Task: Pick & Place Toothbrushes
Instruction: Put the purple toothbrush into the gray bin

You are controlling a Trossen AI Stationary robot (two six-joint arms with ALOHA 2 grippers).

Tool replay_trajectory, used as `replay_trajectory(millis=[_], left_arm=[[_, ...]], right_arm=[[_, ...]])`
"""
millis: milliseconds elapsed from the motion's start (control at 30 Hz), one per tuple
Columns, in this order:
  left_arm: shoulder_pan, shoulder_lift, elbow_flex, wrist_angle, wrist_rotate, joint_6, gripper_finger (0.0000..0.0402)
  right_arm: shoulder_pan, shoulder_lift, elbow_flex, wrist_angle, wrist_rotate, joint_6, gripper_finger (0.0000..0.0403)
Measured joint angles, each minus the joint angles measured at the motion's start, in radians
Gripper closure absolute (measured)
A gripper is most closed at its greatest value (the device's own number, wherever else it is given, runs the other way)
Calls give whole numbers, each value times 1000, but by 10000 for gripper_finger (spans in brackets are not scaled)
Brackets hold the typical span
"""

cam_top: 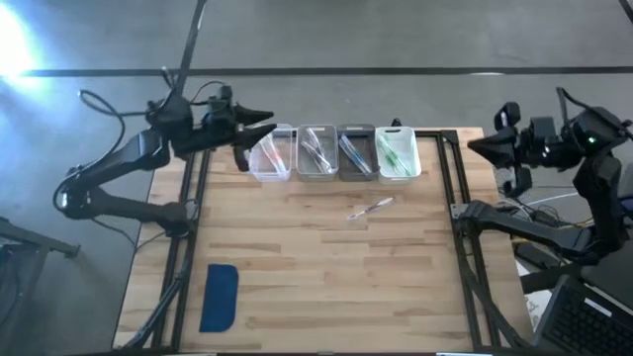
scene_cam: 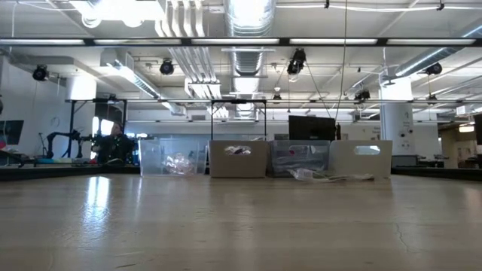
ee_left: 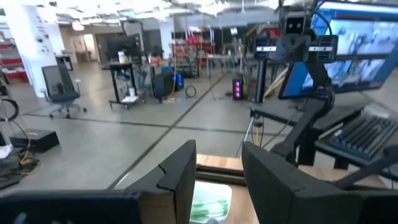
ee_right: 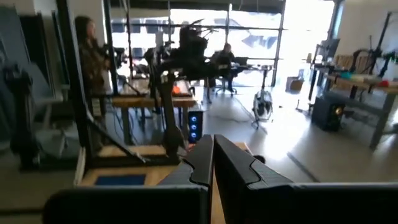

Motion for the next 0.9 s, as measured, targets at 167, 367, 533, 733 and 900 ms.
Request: replay_trajectory(millis=[167, 367, 533, 733, 900], left_arm=[[0, -89, -151, 111, -5, -54, 266], [0, -123, -249, 177, -4, -68, 266], [0, -117, -276, 228, -4, -68, 266], [0, -112, -277, 231, -5, -59, 266], [0, -112, -276, 231, -6, -30, 266]], right_arm=[[0, 80, 0, 60, -3, 103, 394], [0, 199, 0, -66, -4, -22, 394], [0, 288, 16, -260, 13, -146, 394], [0, 406, 24, -521, 146, -294, 369], [0, 483, 18, -577, 179, -409, 321]])
